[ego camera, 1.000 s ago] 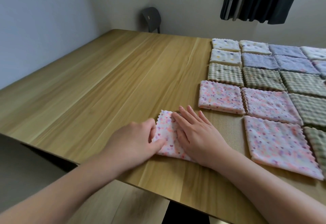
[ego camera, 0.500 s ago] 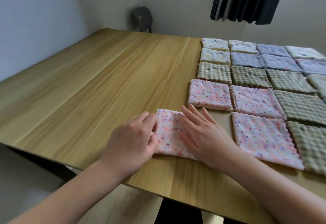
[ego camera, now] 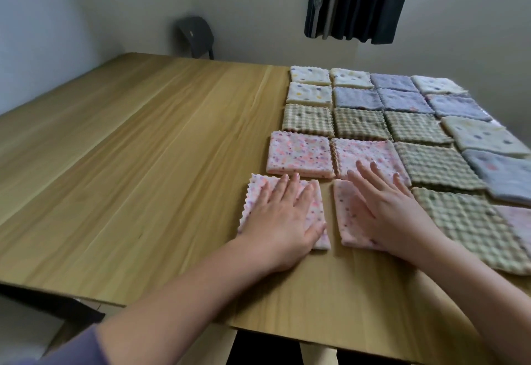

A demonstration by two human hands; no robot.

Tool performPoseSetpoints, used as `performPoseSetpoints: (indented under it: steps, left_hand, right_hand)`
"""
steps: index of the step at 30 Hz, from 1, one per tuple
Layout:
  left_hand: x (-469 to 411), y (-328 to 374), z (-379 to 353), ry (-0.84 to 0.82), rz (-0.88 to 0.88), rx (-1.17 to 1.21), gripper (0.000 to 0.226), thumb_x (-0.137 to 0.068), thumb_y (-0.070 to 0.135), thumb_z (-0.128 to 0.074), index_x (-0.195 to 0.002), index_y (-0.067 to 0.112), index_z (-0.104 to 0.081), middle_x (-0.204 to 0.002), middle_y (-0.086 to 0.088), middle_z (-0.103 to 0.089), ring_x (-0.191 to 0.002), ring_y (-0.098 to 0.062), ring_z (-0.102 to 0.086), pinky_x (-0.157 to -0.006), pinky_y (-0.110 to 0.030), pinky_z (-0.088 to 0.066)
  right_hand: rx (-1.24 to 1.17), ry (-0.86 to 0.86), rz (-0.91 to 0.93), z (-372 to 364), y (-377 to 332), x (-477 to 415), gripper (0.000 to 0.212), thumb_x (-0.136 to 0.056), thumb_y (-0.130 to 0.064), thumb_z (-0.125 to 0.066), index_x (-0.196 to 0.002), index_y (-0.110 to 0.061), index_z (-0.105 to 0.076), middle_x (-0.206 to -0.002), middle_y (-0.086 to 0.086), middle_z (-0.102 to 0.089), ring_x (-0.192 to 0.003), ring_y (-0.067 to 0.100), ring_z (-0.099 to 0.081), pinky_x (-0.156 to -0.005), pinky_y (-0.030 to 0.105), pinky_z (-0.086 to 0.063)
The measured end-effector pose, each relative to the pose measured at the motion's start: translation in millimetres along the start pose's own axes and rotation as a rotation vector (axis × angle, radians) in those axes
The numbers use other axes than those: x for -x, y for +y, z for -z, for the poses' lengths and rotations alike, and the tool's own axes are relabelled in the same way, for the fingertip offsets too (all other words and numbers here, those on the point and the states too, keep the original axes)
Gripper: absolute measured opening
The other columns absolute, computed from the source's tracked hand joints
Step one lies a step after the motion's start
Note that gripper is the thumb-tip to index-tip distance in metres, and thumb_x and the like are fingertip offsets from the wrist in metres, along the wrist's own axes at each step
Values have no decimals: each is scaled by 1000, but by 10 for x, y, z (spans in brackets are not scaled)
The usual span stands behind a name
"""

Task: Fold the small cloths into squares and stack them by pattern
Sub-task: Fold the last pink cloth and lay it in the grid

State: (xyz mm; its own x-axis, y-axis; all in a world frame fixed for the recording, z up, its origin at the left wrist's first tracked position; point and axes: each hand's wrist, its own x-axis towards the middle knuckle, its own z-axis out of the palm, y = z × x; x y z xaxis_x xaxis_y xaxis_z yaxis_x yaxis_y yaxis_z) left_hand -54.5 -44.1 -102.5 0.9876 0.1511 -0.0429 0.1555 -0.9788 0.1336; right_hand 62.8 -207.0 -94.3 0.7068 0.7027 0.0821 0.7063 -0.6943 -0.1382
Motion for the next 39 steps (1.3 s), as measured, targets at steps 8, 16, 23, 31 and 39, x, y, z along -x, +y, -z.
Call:
performPoseSetpoints:
  steps: [8, 16, 23, 31, 39]
  left_hand:
    - [-260, 150, 89, 80, 5, 59, 64, -101, 45, -23, -154, 20, 3, -160, -4, 18, -146, -17, 20, -118, -41, 12]
    - [-442, 161, 70, 19, 14, 50, 63, -102, 45, -20, -153, 20, 6, -159, -3, 20, -145, -17, 22, -118, -45, 12]
    - [-541, 197, 0, -10, 30, 85, 62, -101, 46, -18, -154, 21, 4, -161, -1, 12, -147, -15, 16, -118, -47, 12]
    - [-735, 120, 44, -7, 30, 39, 64, -100, 50, -22, -154, 25, 1, -162, -2, 4, -148, -18, 8, -119, -47, 6]
    - [-849, 109, 104, 17, -21, 17, 64, -97, 55, -22, -154, 29, -5, -162, -1, 8, -148, -18, 11, -118, -51, 7]
  right_hand:
    - [-81, -28, -43, 80, 75, -24, 58, -102, -42, -22, -155, -23, -5, -161, -7, 6, -147, 11, 13, -120, 37, 6]
    - [-65, -110, -74, 23, 111, -61, 62, -102, -45, -21, -155, -22, 2, -161, -1, 11, -147, 15, 15, -120, 39, 5]
    - [-24, -180, -75, 19, 101, -75, 61, -102, -46, -20, -155, -21, -2, -162, 1, 6, -148, 19, 10, -120, 41, 3]
    - [-12, -154, -94, -14, 129, -237, 63, -101, -48, -20, -154, -18, -7, -162, 6, 1, -149, 23, 6, -120, 42, 2]
    - [28, -164, -40, 33, 279, -320, 66, -98, -59, -17, -154, -29, -1, -162, 0, 9, -148, 21, 14, -119, 48, 7]
